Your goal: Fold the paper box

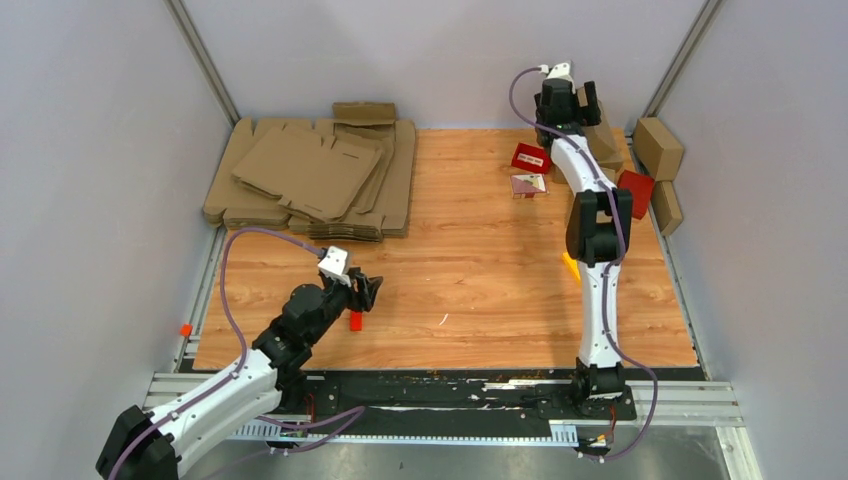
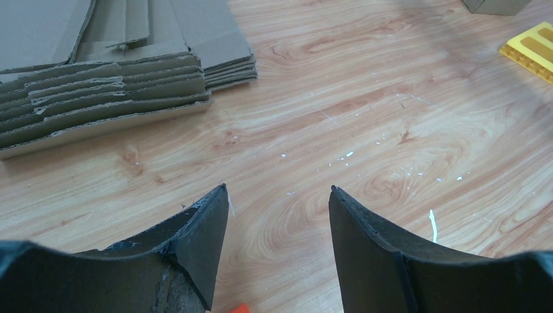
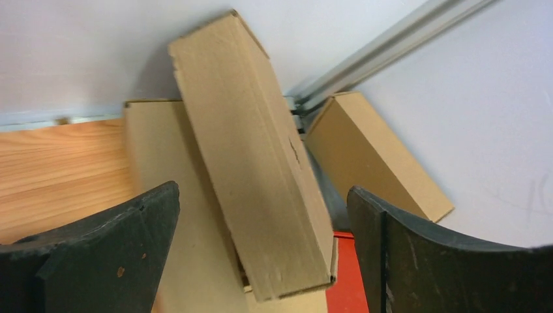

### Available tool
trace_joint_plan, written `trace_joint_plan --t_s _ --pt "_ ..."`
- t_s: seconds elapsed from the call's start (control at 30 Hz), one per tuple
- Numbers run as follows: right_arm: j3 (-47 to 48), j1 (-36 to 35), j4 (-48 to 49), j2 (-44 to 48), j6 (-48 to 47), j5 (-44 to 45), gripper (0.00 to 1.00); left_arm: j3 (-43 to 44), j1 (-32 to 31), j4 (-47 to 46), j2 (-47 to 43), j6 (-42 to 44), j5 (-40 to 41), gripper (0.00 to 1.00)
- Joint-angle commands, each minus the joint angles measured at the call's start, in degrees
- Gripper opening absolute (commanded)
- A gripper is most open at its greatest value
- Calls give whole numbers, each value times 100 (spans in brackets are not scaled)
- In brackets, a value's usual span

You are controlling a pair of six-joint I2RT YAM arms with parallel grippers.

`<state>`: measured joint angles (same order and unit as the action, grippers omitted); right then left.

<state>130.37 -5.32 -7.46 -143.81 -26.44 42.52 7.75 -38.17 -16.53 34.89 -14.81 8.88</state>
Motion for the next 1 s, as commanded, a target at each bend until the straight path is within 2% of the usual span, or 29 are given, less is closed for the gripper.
trace_joint_plan --t_s 0.0,0.23,0.27,0.3,0.37,0.43,0.47,0.53,0.6,0.7,0.97 --pt "-225 -103 -726 1104 1309 -1335 100 92 1 -134 -90 160 -37 66" --pt "-882 -178 -958 2123 2053 -2595 99 91 3 28 -248 219 12 68" --pt "-1042 -161 -915 2254 2123 -2730 95 95 3 25 -271 223 2 68" --pt "-1167 -136 -893 2354 2188 -2906 85 89 3 27 -272 236 -24 67" --pt "-1364 -9 -904 2469 2427 -3363 53 71 3 -26 -242 273 -142 63" --pt "-1390 193 -998 2415 2771 -3950 32 81 3 -136 -85 289 -290 60" --pt "-1354 295 -1070 2347 2984 -4130 23 139 -2 -126 24 313 -364 59" --pt "-1222 472 -1207 2153 3365 -4521 18 248 3 -118 289 319 -499 57" --pt "-1077 797 -1301 1916 3725 -4847 2 336 3 -101 510 329 -596 57" --pt "-830 1014 -1464 1540 4051 -4885 0 385 2 -148 674 316 -716 57" --pt "101 1197 -2348 659 4142 -3869 0 351 -1 -126 557 285 -766 57"
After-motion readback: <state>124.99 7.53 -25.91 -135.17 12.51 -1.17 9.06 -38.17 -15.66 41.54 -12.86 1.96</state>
